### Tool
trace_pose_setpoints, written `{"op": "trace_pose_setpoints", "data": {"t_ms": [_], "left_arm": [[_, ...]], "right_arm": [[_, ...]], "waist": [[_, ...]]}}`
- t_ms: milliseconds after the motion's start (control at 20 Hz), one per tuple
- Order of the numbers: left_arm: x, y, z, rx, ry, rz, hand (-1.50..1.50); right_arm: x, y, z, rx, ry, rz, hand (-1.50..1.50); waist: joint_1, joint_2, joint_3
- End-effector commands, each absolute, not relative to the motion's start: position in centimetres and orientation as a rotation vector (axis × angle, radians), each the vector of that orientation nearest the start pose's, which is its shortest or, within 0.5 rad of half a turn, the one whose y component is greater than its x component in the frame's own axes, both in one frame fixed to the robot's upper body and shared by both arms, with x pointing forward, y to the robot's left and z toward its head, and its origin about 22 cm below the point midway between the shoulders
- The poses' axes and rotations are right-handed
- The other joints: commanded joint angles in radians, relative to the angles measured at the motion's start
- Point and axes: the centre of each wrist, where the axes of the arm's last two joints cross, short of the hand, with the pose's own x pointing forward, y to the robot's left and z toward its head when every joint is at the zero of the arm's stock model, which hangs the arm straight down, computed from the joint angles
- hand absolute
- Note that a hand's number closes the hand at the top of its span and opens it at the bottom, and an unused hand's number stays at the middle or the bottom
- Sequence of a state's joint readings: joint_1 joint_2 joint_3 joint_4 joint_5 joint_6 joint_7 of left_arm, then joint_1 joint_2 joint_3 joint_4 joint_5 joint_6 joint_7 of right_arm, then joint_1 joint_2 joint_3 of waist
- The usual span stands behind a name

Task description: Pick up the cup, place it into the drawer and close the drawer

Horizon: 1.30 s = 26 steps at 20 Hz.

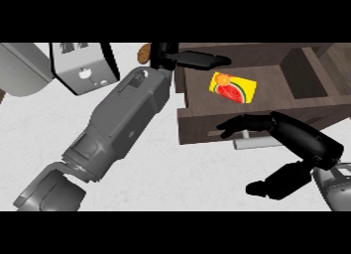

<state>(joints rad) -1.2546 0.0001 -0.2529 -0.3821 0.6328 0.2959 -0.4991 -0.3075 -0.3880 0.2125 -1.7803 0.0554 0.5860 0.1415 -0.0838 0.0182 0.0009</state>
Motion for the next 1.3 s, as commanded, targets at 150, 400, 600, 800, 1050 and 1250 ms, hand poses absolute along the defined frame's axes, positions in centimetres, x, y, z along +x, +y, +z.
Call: {"op": "trace_pose_setpoints", "data": {"t_ms": [150, 400, 600, 800, 1050, 1250], "left_arm": [[43.7, 5.7, 10.0, -0.283, -1.926, 0.032, -1.5], [44.1, 8.7, 9.9, -0.337, -1.921, 0.077, -1.5], [42.9, 9.6, 7.6, -0.334, -1.93, 0.076, -1.5], [42.9, 11.0, 7.8, -0.356, -1.912, 0.084, -1.5], [43.0, 13.6, 8.2, -0.392, -1.917, 0.076, -1.5], [42.5, 15.4, 7.2, -0.376, -1.904, 0.071, -1.5]], "right_arm": [[28.8, -20.9, 6.6, -0.069, -1.474, 1.24, -1.5], [31.6, -20.6, 1.6, -0.097, -1.338, 1.34, -1.5], [34.2, -21.2, -1.0, -0.141, -1.298, 1.291, 1.5], [37.7, -22.8, 0.0, -0.175, -1.359, 1.229, 1.5], [39.6, -24.6, 0.8, -0.237, -1.49, 1.093, 1.5], [42.1, -27.1, 5.0, -0.297, -1.57, 0.971, 1.5]], "waist": [[0.077, -0.007, 0.0], [0.129, -0.005, 0.001], [0.163, -0.01, 0.001], [0.181, -0.004, 0.003], [0.212, 0.01, 0.005], [0.235, 0.011, 0.005]]}}
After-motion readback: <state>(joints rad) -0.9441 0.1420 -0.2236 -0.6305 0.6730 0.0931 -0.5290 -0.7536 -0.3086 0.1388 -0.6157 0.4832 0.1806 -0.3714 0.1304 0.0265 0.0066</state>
